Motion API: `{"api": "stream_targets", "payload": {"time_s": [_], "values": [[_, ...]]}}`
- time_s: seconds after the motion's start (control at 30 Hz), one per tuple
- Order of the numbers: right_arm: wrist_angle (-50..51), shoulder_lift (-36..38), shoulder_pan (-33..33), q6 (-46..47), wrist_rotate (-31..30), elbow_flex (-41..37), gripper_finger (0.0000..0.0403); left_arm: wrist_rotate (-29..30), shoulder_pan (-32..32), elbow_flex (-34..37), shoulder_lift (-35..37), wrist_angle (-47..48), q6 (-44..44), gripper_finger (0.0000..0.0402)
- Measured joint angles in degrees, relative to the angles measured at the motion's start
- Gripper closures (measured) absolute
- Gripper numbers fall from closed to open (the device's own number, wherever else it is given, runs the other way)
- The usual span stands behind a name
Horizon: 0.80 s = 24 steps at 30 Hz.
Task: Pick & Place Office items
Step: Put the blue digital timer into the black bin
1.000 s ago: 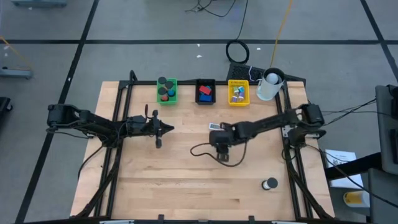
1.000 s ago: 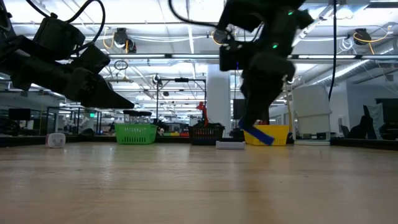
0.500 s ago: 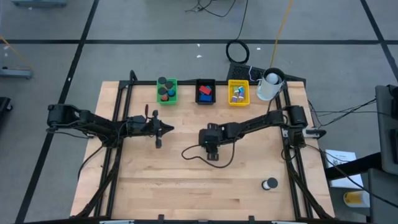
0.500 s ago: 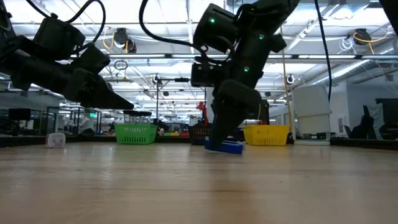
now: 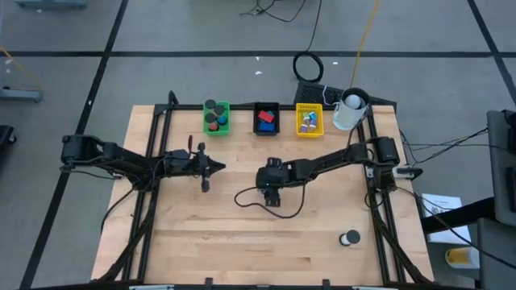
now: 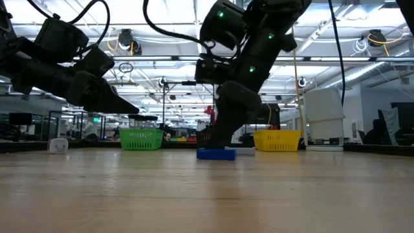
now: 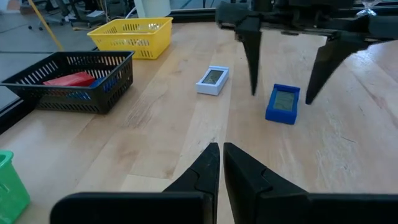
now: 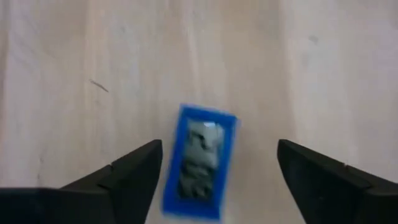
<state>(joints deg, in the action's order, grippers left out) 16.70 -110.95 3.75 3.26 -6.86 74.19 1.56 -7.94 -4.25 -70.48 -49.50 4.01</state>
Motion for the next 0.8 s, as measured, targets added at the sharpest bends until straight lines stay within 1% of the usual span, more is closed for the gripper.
{"api": "stream_targets", "payload": {"time_s": [0.07, 0.13, 0.27, 0.5, 0.6, 0.8], "values": [[3.08, 2.09, 0.29, 1.23, -1.59, -0.07, 0.0081, 0.00, 0.00, 0.00, -0.02, 0.00, -0.02, 0.0371], [3.63, 3.78, 0.91, 3.65, -3.71, -0.39, 0.0073, 0.00, 0.00, 0.00, -0.01, 0.10, -0.07, 0.0371], [-1.56, 4.56, 2.43, 7.01, -4.78, -5.81, 0.0071, 0.00, 0.00, 0.00, 0.00, 0.15, 0.00, 0.0371], [-16.79, 4.56, 2.54, 9.68, -4.88, -13.91, 0.0091, -0.04, 0.00, 0.00, 0.00, 0.09, -0.07, 0.0371], [-20.71, 4.55, 2.20, 10.26, -2.03, -15.68, 0.0103, -0.02, 0.00, 0.00, 0.00, 0.09, -0.04, 0.0371], [-23.10, 3.30, 2.20, 11.27, -1.89, -16.82, 0.0134, -0.02, 0.00, 0.00, 0.00, 0.02, 0.09, 0.0371]]}}
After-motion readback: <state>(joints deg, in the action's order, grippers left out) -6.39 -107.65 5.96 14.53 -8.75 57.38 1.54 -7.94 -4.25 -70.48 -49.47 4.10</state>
